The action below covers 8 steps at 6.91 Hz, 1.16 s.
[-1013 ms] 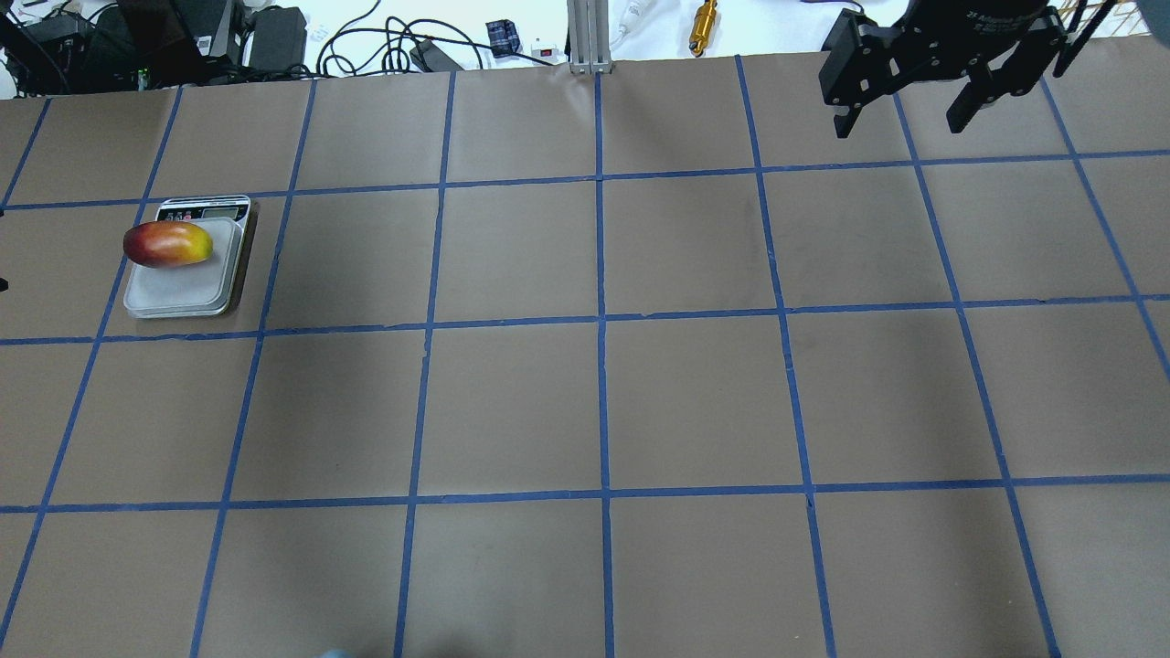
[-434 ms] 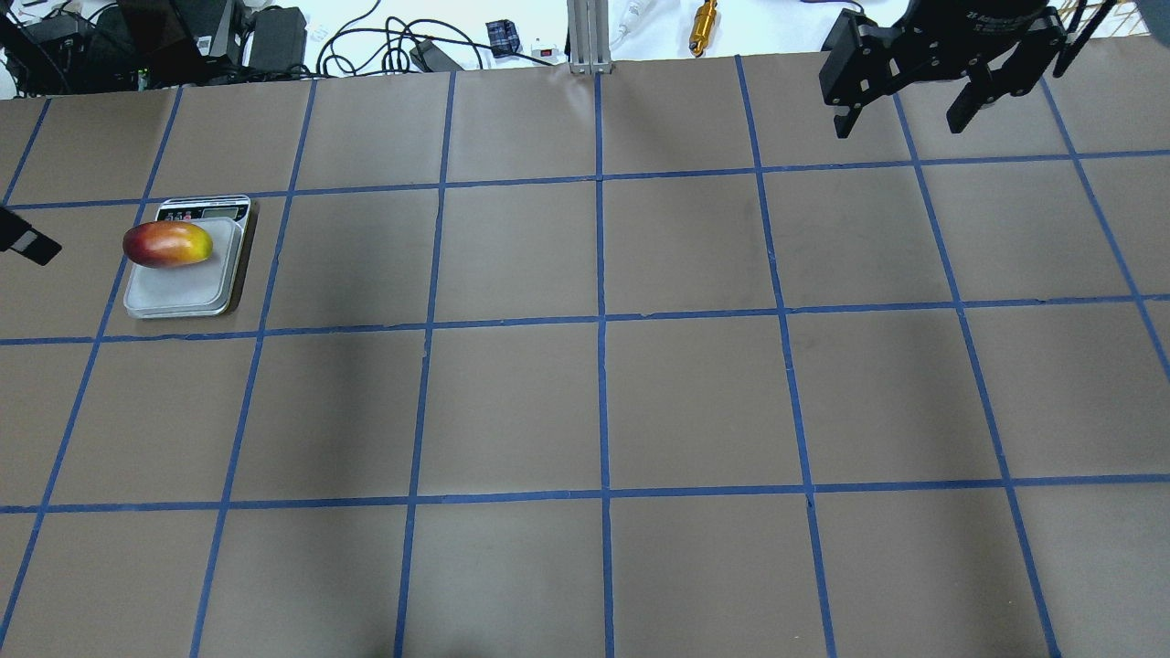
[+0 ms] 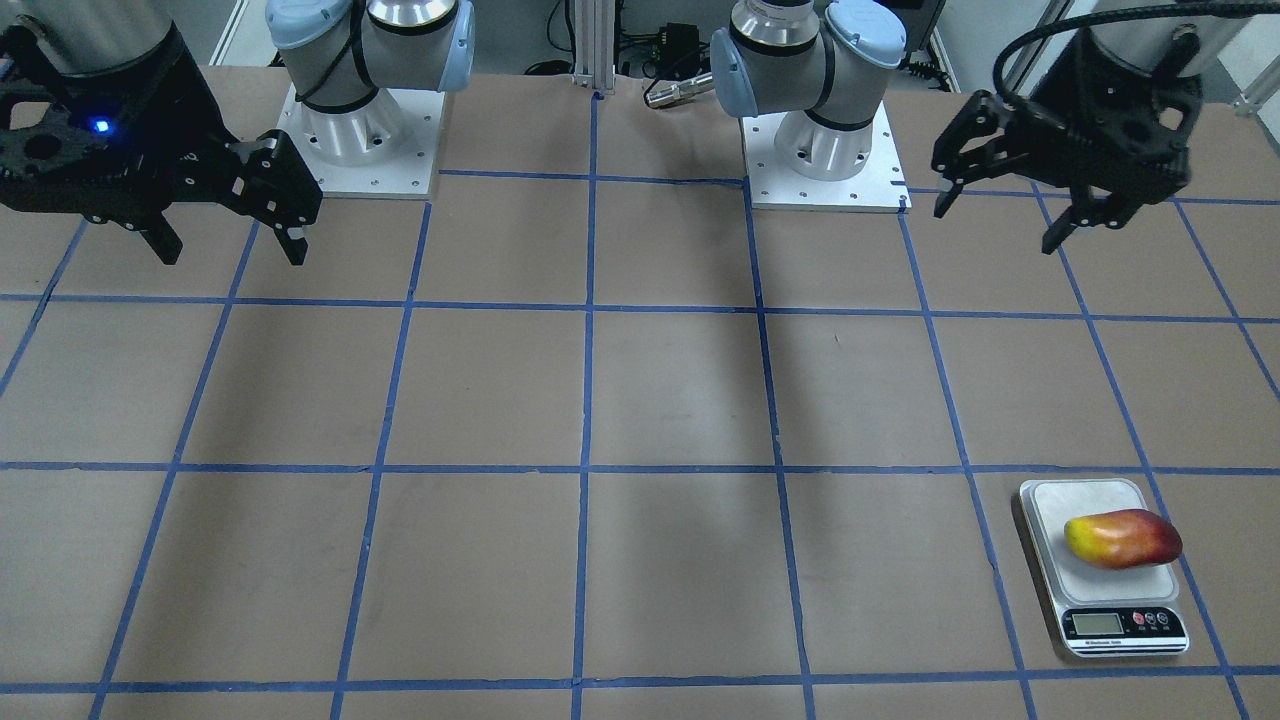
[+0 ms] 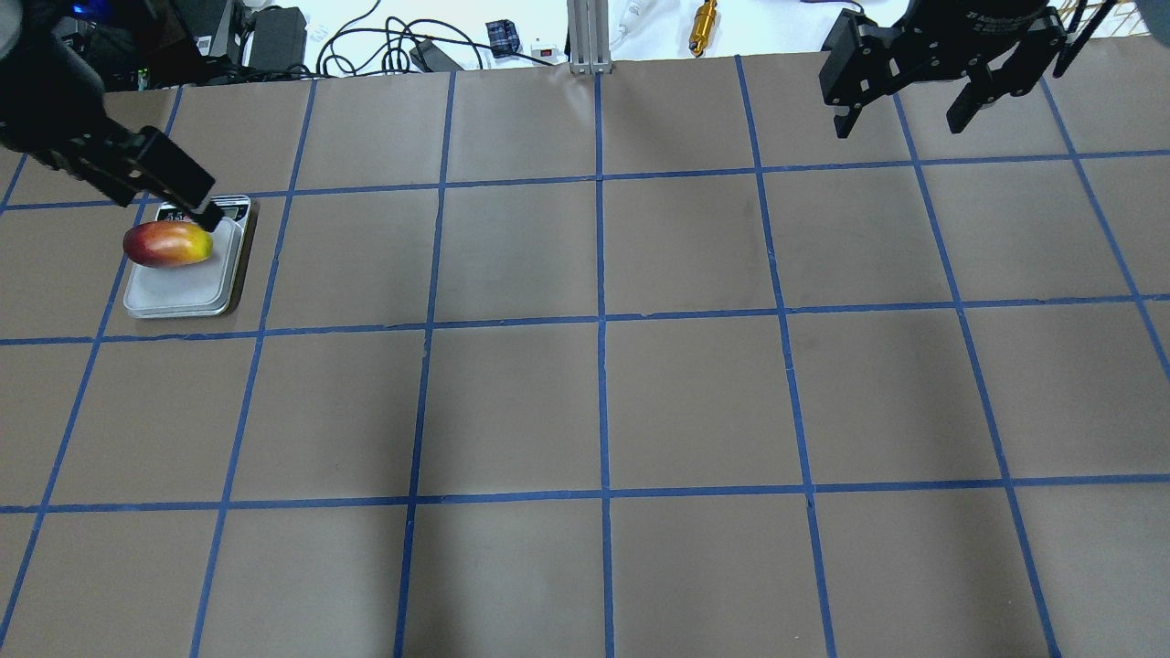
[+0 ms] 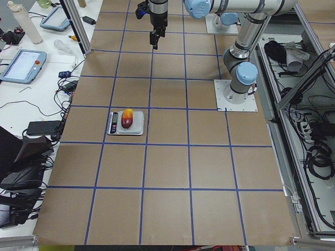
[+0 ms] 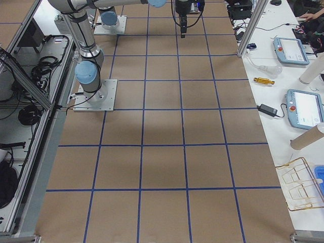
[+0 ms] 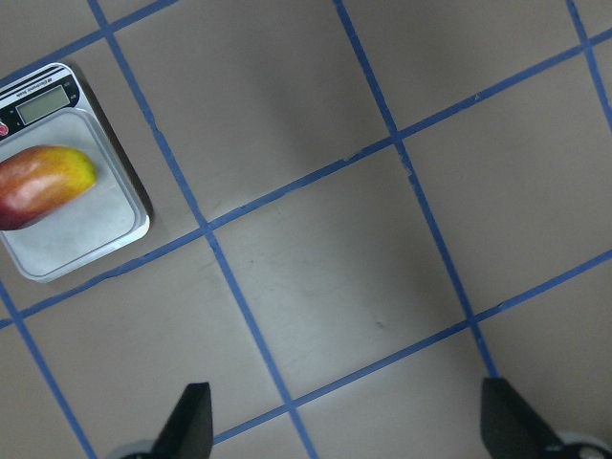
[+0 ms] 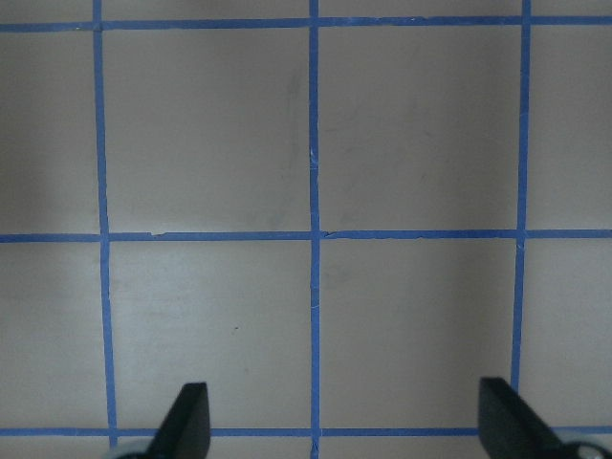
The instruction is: Weigh mango
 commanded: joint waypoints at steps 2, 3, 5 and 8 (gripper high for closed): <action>-0.214 -0.028 -0.009 0.056 0.004 -0.435 -1.00 | 0.000 -0.002 0.000 0.000 0.000 0.000 -1.00; -0.231 -0.039 -0.011 0.081 0.006 -0.457 -1.00 | 0.000 -0.002 0.000 0.000 0.001 0.000 -1.00; -0.230 -0.042 0.003 0.100 0.074 -0.470 -1.00 | 0.000 0.000 0.000 0.000 0.000 0.000 -1.00; -0.227 -0.045 0.001 0.107 0.066 -0.475 -1.00 | 0.000 0.000 0.000 0.000 0.000 0.000 -1.00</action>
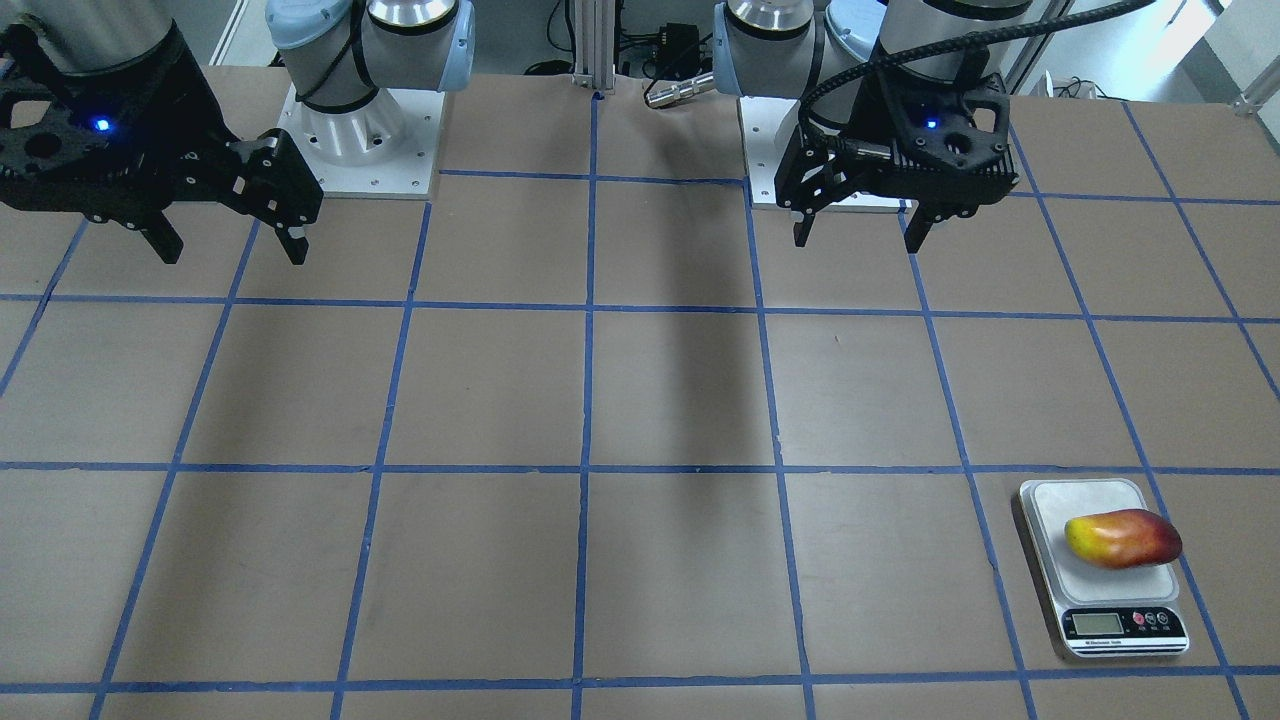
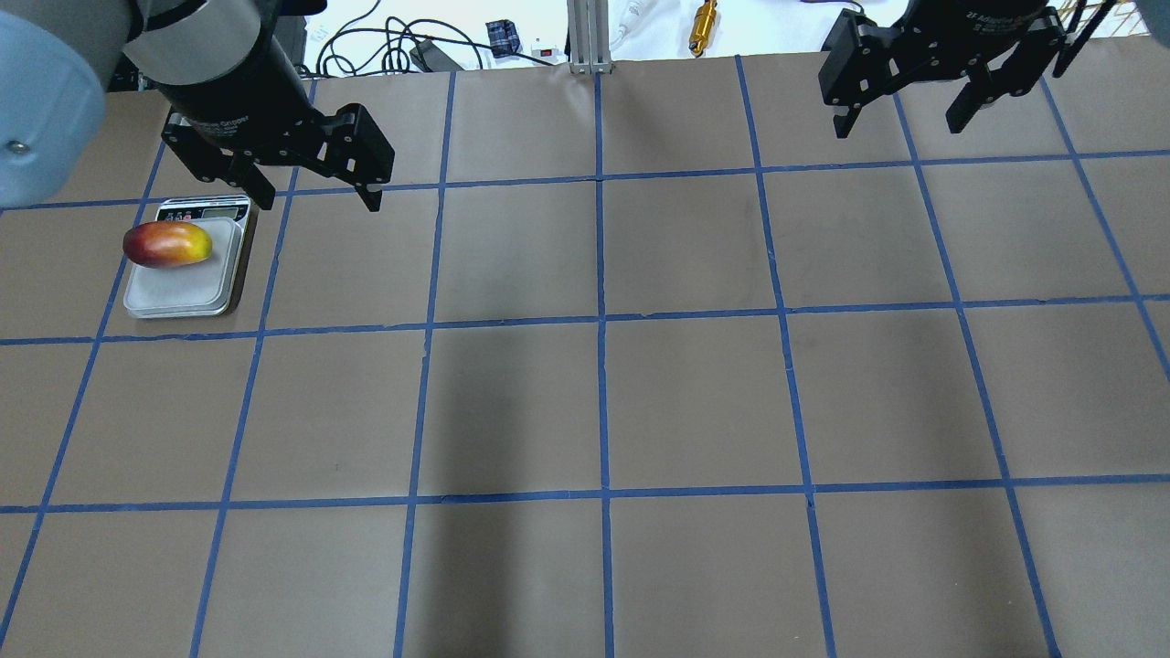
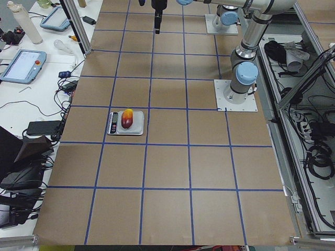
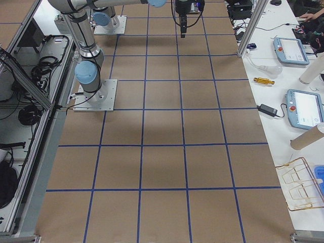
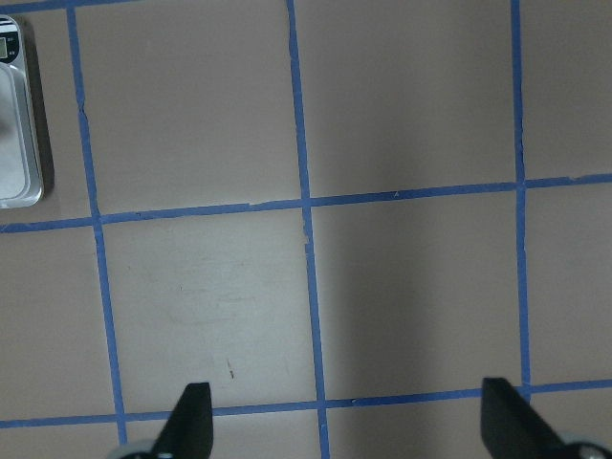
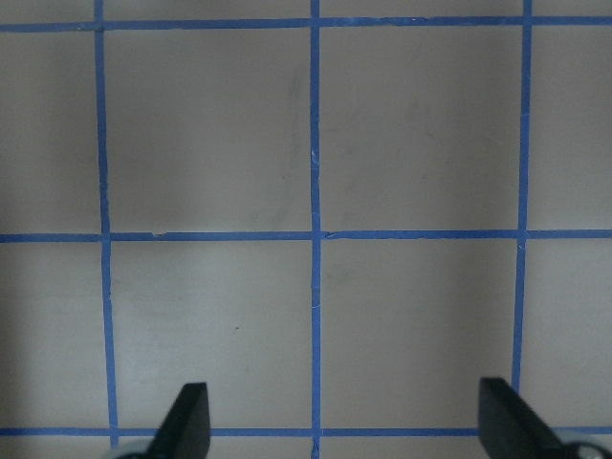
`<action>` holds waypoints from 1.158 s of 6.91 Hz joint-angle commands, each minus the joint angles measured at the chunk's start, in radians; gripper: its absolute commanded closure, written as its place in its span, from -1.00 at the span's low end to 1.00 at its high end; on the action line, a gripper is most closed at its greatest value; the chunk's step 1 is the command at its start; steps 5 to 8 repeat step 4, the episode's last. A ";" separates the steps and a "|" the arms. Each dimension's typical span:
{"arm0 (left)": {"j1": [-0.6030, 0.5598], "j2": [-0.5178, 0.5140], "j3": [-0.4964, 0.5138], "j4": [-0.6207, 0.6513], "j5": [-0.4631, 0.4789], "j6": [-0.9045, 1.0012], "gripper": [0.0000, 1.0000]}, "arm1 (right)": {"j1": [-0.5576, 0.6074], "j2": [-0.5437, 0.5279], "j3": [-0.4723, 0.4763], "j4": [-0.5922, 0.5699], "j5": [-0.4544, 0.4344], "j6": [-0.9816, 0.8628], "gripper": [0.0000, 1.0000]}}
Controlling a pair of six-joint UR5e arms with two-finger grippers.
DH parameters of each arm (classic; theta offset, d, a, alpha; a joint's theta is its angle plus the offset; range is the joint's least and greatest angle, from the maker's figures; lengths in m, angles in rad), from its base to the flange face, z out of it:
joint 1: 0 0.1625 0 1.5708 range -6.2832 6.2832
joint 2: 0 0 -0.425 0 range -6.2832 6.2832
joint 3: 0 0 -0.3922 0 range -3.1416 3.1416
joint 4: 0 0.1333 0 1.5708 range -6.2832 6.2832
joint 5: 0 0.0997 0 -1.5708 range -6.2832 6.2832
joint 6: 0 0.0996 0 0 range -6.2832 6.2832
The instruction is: Weigh mango
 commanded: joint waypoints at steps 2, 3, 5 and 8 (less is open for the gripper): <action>0.006 -0.001 0.001 0.002 -0.012 0.003 -1.00 | 0.000 0.001 0.000 0.000 -0.001 0.000 -1.00; 0.012 -0.001 0.001 0.000 -0.047 0.002 -1.00 | 0.000 0.001 0.000 0.000 -0.001 0.000 -1.00; 0.015 0.002 0.001 0.000 -0.041 0.011 -1.00 | -0.002 0.001 0.000 0.000 -0.001 0.000 -1.00; 0.015 0.002 0.001 0.000 -0.041 0.011 -1.00 | -0.002 0.001 0.000 0.000 -0.001 0.000 -1.00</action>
